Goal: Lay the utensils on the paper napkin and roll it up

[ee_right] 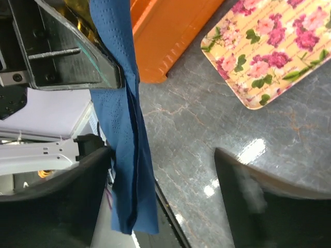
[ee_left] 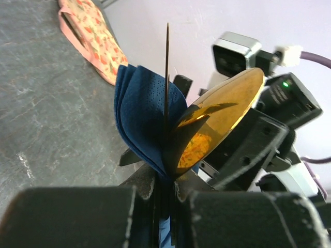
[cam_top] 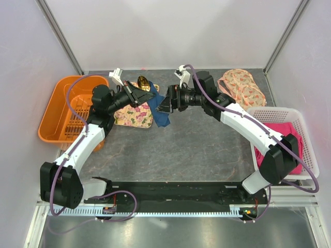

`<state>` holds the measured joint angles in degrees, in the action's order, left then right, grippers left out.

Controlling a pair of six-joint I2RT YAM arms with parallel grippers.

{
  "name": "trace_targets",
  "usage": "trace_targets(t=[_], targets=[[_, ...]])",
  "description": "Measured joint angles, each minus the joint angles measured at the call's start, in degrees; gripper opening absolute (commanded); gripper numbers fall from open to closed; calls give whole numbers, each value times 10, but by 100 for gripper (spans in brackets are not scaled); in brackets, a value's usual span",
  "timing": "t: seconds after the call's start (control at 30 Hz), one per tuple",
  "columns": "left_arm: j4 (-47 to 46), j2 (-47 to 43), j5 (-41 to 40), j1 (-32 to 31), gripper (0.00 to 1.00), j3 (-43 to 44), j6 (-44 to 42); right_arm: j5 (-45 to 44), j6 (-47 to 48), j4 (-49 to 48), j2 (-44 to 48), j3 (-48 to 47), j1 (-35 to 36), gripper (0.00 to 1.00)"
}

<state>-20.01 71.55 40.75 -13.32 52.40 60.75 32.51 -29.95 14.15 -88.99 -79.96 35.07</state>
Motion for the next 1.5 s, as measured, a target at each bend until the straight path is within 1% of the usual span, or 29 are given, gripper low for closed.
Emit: trace_targets(t=[0.03, 0.07, 0.23, 0.27, 0.33, 0.37, 0.43, 0.47, 0.5, 0.57, 0.6, 0.67, 0.7, 0.77, 0.8, 0.87, 0.9, 0.93, 0.97, 1.07, 1.13, 1.23, 1.33, 1.37, 1.43, 1.5], targets=[[-5, 0, 4, -1, 2, 0, 2, 4, 3, -1, 0, 1, 0, 61], [-11, 1, 8, -1, 2, 0, 3, 11, 1, -5, 0, 3, 0, 48], [-33, 12, 28, -1, 2, -3, 15, 54, -9, -52, 10, 24, 2, 23], [-38, 16, 31, -1, 2, -3, 17, 59, -11, -58, 12, 28, 2, 13], [-44, 18, 40, -2, 2, -3, 22, 68, -15, -68, 17, 37, 0, 3], [-46, 18, 45, -2, 2, -3, 24, 75, -17, -73, 18, 42, -2, 0], [-56, 18, 51, -3, 2, -6, 28, 87, -21, -81, 22, 49, -5, 0], [-59, 18, 54, -3, 4, -7, 29, 90, -24, -83, 23, 51, -7, 0], [-64, 18, 55, -3, 11, -8, 31, 93, -28, -89, 25, 56, -8, 0], [-71, 18, 60, -3, 18, -10, 33, 98, -34, -99, 30, 63, -8, 0], [-73, 18, 62, -3, 26, -10, 33, 99, -39, -106, 32, 68, -8, 0], [-78, 17, 64, -4, 34, -11, 33, 102, -50, -120, 38, 78, -9, 0], [-79, 16, 63, -5, 41, -12, 35, 103, -53, -124, 41, 82, -10, 0], [-82, 12, 62, -5, 45, -13, 36, 105, -65, -137, 44, 90, -12, 0], [-85, 10, 62, -5, 50, -14, 37, 106, -72, -143, 45, 94, -12, 0], [-89, 5, 60, -6, 55, -15, 38, 108, -86, -156, 46, 101, -15, 0], [-90, 4, 60, -6, 60, -16, 38, 109, -95, -165, 46, 103, -15, 0], [-93, 2, 59, -7, 62, -17, 38, 110, -103, -173, 46, 106, -15, 0], [-94, 1, 59, -9, 69, -18, 39, 110, -111, -181, 46, 108, -15, 0], [-98, -2, 58, -16, 75, -24, 40, 112, -134, -206, 47, 116, -15, 0], [-102, -4, 56, -22, 75, -31, 40, 113, -150, -223, 48, 121, -15, 0], [-107, -6, 49, -32, 73, -41, 40, 115, -169, -243, 49, 125, -15, 0], [-114, -6, 43, -39, 66, -43, 42, 117, -185, -264, 50, 130, -15, 0], [-120, -6, 42, -41, 61, -43, 42, 118, -191, -270, 50, 132, -15, 0], [-131, -6, 41, -44, 59, -43, 45, 121, -198, -277, 50, 136, -15, 0], [-140, -6, 38, -45, 53, -43, 47, 123, -203, -281, 50, 140, -14, 0]])
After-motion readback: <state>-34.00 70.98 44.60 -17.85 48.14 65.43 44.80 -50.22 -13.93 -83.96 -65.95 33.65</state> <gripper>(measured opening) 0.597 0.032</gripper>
